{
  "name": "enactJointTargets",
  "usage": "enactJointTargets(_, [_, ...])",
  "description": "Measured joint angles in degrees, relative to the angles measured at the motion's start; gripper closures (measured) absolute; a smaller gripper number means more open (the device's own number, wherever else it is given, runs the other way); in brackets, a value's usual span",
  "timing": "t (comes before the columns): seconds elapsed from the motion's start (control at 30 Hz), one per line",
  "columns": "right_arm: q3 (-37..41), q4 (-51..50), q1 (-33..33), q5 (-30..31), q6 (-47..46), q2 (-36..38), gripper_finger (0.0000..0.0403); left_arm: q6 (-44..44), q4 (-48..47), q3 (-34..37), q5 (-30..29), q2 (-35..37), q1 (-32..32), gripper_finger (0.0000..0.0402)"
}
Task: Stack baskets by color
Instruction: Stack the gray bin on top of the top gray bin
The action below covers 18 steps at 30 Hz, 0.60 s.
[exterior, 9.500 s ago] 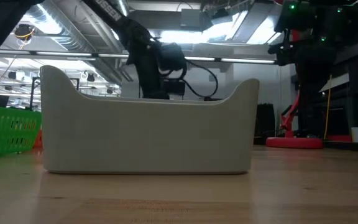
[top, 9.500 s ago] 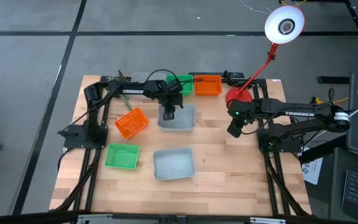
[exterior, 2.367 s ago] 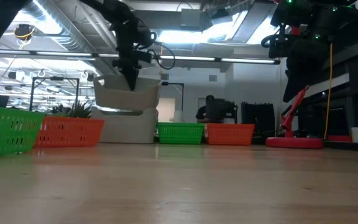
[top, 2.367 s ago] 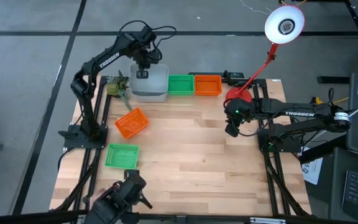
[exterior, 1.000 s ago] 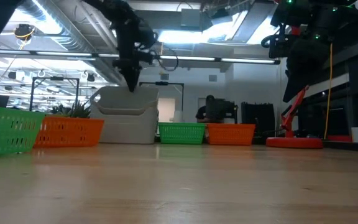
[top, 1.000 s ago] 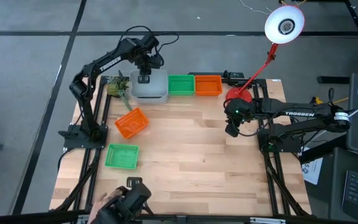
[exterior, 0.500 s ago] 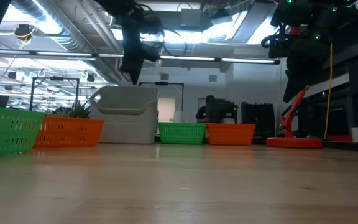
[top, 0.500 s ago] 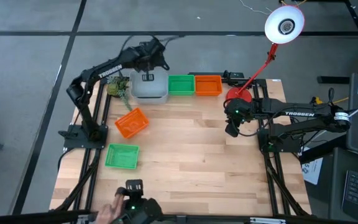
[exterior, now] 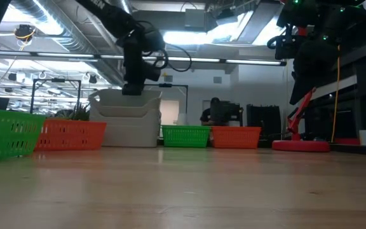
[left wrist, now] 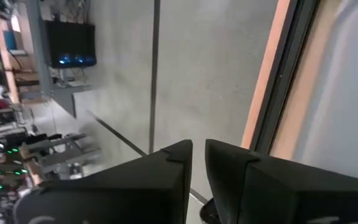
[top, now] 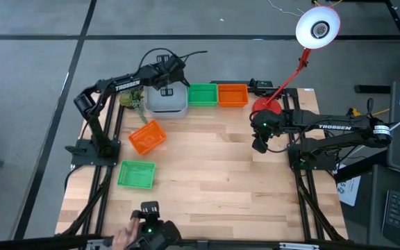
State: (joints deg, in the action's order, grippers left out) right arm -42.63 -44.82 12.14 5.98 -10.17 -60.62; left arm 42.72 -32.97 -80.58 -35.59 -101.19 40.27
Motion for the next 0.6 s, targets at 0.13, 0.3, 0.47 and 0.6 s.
enactJointTargets(0.13, [0.0,0.0,0.0,0.0,-0.1,0.0,0.0303,-0.2,1.5,0.0,0.8,0.0,1.5,0.0362])
enactJointTargets(0.3, [0.0,0.3,0.0,0.0,-0.2,0.0,0.0303,-2.5,2.8,0.3,3.0,-2.2,3.2,0.0362])
enactJointTargets(0.47, [0.0,0.3,0.0,0.0,-0.2,0.0,0.0303,-0.9,2.8,0.2,2.8,-3.5,3.0,0.0362])
enactJointTargets(0.6, [0.0,0.3,0.0,0.0,0.0,0.0,0.0303,-0.1,3.4,0.2,1.6,-3.0,1.9,0.0362])
